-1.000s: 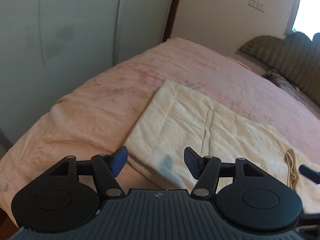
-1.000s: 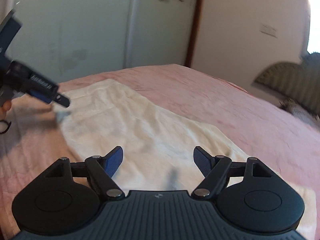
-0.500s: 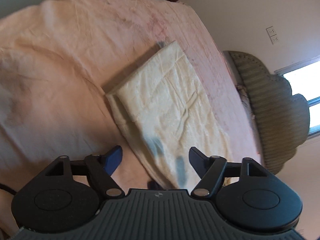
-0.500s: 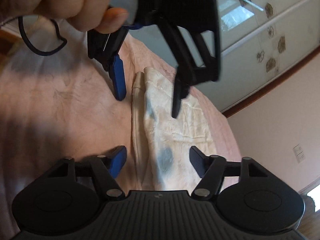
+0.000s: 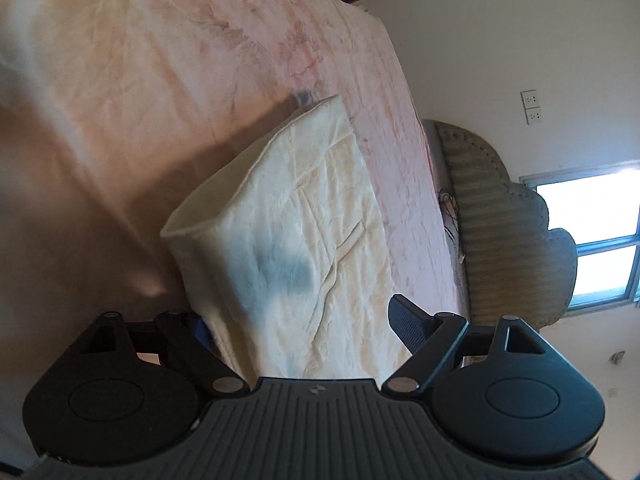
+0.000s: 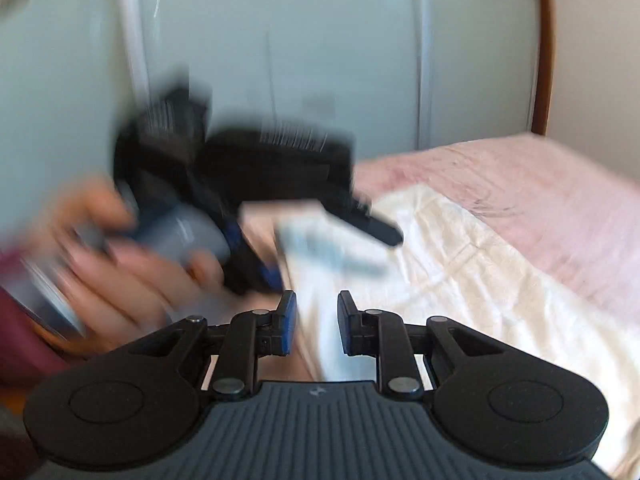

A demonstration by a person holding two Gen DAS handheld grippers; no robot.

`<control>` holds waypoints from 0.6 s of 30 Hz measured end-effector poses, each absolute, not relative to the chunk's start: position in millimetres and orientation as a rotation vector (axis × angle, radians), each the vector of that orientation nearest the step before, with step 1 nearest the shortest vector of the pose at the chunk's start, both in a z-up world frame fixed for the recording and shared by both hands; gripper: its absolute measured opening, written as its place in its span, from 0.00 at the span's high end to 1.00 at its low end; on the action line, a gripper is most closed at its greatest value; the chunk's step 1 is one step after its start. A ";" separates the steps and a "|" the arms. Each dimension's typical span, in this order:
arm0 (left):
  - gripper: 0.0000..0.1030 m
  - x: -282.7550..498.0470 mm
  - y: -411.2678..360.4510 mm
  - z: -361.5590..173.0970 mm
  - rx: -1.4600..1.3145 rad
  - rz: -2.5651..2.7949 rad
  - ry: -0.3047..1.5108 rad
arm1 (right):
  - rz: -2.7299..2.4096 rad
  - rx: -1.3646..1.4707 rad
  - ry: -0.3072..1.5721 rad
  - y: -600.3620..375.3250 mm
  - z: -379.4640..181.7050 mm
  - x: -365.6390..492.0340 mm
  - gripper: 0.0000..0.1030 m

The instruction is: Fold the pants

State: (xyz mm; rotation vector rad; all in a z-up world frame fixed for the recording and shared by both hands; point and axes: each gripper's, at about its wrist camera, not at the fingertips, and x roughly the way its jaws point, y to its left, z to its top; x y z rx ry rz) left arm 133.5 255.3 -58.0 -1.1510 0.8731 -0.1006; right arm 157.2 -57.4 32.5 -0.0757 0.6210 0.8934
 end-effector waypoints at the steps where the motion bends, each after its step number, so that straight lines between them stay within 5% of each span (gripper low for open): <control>1: 0.18 138.1 256.7 -58.8 -1.152 -0.104 0.876 | 0.884 -0.052 0.636 -62.4 35.1 165.5 0.79; 5: 0.19 145.9 252.7 -56.2 -1.116 -0.088 0.856 | 0.649 -0.233 0.698 -50.5 15.9 201.1 0.79; 8: 0.32 142.3 244.3 -49.6 -0.969 -0.044 0.815 | 0.645 -0.280 0.772 -46.1 -9.9 213.9 0.79; 10: 0.70 142.9 236.2 -45.5 -0.849 0.014 0.797 | 0.655 -0.226 0.762 -51.4 -5.7 216.1 0.79; 12: 0.83 141.8 229.2 -40.4 -0.759 0.055 0.785 | 0.665 -0.136 0.747 -59.1 -0.7 218.6 0.79; 18: 0.88 123.9 192.9 -3.3 -0.560 0.067 0.692 | 0.674 -0.057 0.751 -52.8 -5.4 241.6 0.79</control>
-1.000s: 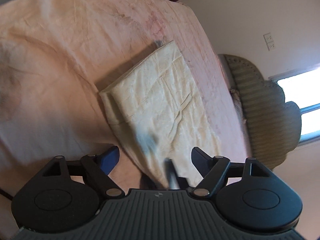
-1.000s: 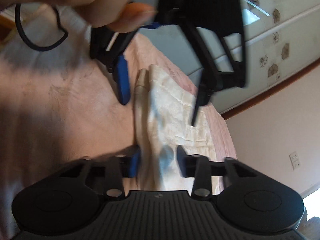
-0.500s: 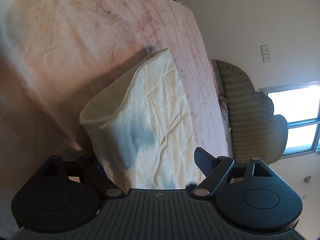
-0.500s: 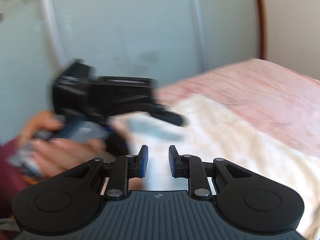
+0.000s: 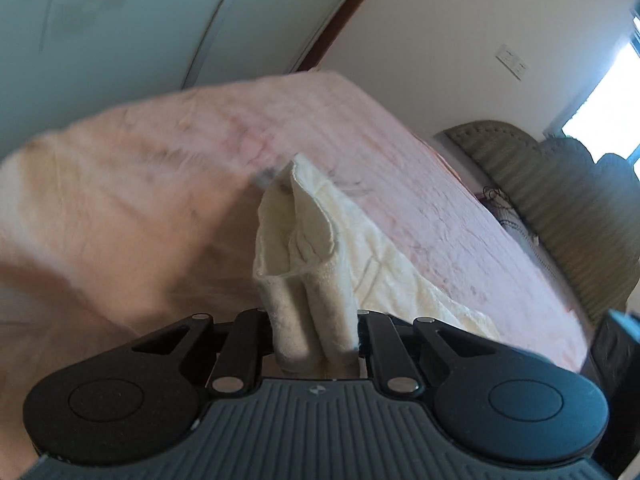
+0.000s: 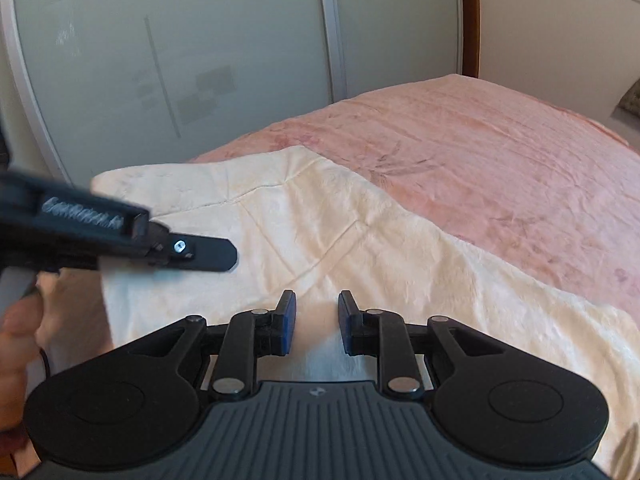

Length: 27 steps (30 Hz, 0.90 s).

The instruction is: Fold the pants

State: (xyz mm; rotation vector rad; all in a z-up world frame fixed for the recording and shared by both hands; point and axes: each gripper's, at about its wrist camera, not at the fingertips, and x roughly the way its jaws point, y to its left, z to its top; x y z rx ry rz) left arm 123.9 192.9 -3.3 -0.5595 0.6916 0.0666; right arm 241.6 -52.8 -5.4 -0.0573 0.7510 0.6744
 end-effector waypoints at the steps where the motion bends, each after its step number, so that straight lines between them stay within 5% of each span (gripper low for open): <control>1: 0.88 120.4 183.4 5.9 -0.514 0.066 0.675 | 0.684 -0.019 0.743 -56.1 -3.6 241.9 0.79; 13: 0.87 91.8 41.9 86.8 -0.217 -0.141 0.512 | 0.678 0.194 0.488 -163.0 49.7 189.7 0.79; 27: 0.79 99.9 -139.5 49.7 -0.017 -0.433 0.565 | 0.402 0.269 0.472 -323.6 27.8 136.9 0.79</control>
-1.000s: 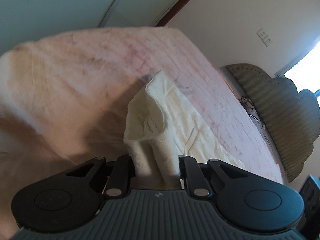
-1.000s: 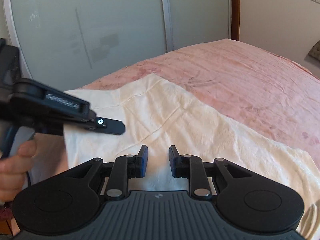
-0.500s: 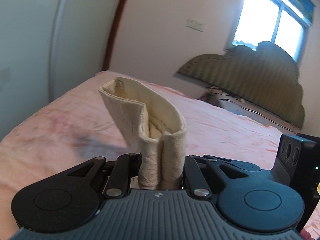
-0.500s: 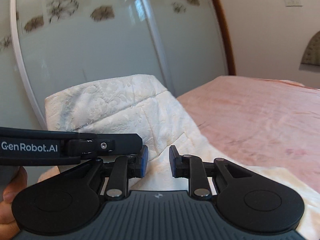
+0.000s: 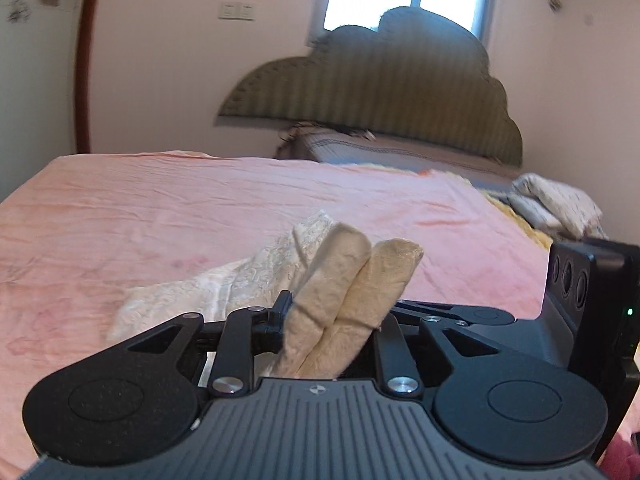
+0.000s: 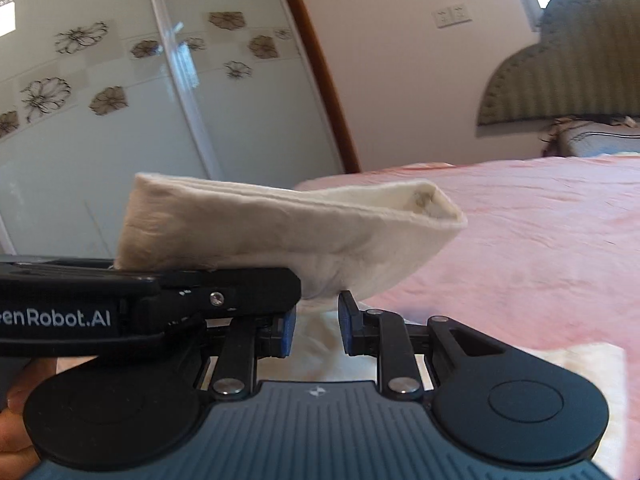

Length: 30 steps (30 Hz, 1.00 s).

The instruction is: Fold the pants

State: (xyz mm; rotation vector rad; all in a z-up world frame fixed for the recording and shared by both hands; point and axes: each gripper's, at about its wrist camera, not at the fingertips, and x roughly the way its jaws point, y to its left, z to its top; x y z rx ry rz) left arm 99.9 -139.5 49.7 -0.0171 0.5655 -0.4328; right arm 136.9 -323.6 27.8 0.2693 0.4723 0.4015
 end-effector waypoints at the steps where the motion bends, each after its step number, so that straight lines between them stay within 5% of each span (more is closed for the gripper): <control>1: 0.79 98.6 -148.5 45.7 -0.005 -0.444 0.566 | 0.386 0.269 0.479 -330.3 24.5 133.3 0.79; 23: 0.69 110.5 -236.9 -24.9 0.032 -0.653 0.755 | 0.157 0.375 0.656 -425.5 -28.4 81.3 0.77; 27: 0.64 110.1 -240.5 -30.2 0.046 -0.661 0.768 | 0.067 0.370 0.661 -439.4 -25.7 51.4 0.74; 30: 0.51 106.0 -239.6 -27.5 0.024 -0.701 0.757 | -0.050 0.355 0.655 -452.0 -23.0 27.9 0.71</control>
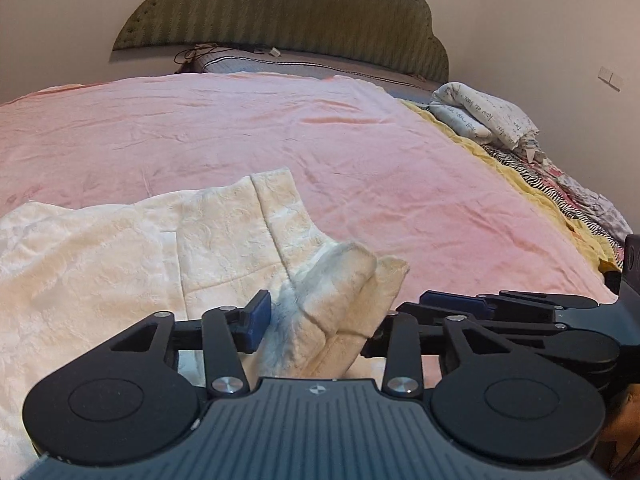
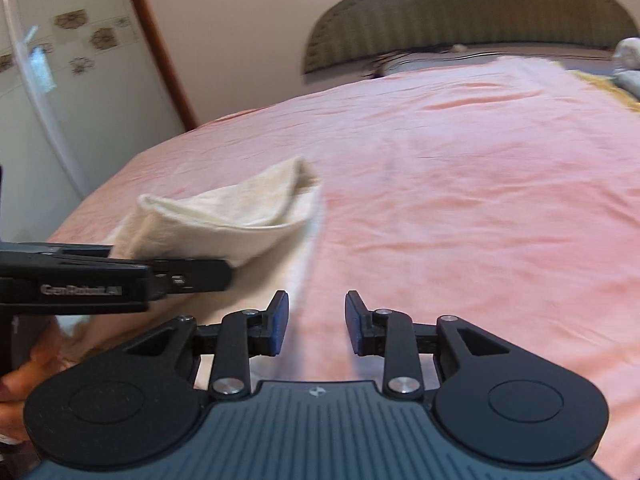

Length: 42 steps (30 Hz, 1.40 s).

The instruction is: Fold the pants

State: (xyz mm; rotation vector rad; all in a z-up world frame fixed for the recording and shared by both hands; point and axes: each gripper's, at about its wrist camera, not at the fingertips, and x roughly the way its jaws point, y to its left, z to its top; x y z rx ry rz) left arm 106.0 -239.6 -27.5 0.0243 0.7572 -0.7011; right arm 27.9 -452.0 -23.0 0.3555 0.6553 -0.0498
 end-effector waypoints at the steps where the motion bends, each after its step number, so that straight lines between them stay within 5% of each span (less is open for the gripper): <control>1: 0.48 104.8 -238.0 -25.9 0.008 -0.719 0.753 | -0.087 0.356 0.651 -454.7 -22.9 21.5 0.71; 9: 0.32 103.1 -183.8 6.6 -0.063 -0.702 0.725 | -0.162 0.461 0.487 -454.4 0.5 -0.4 0.71; 13: 0.32 107.6 -131.1 17.1 -0.047 -0.580 0.712 | 0.014 0.539 0.463 -439.3 7.5 3.6 0.70; 18: 0.31 102.8 -73.8 19.3 -0.065 -0.465 0.698 | 0.091 0.614 0.514 -420.4 -0.6 10.1 0.48; 36: 0.31 89.7 -20.1 11.3 -0.185 -0.460 0.728 | 0.062 0.767 0.561 -413.9 -27.1 28.3 0.48; 37: 0.31 88.6 -23.3 11.0 -0.180 -0.473 0.732 | 0.069 0.780 0.556 -414.4 -29.2 31.5 0.52; 39: 0.31 85.3 -32.9 8.5 -0.160 -0.500 0.740 | 0.069 0.775 0.559 -412.4 -32.0 34.1 0.81; 42: 0.31 82.2 -42.8 5.8 -0.134 -0.527 0.753 | 0.044 0.722 0.533 -404.2 -23.8 24.1 0.89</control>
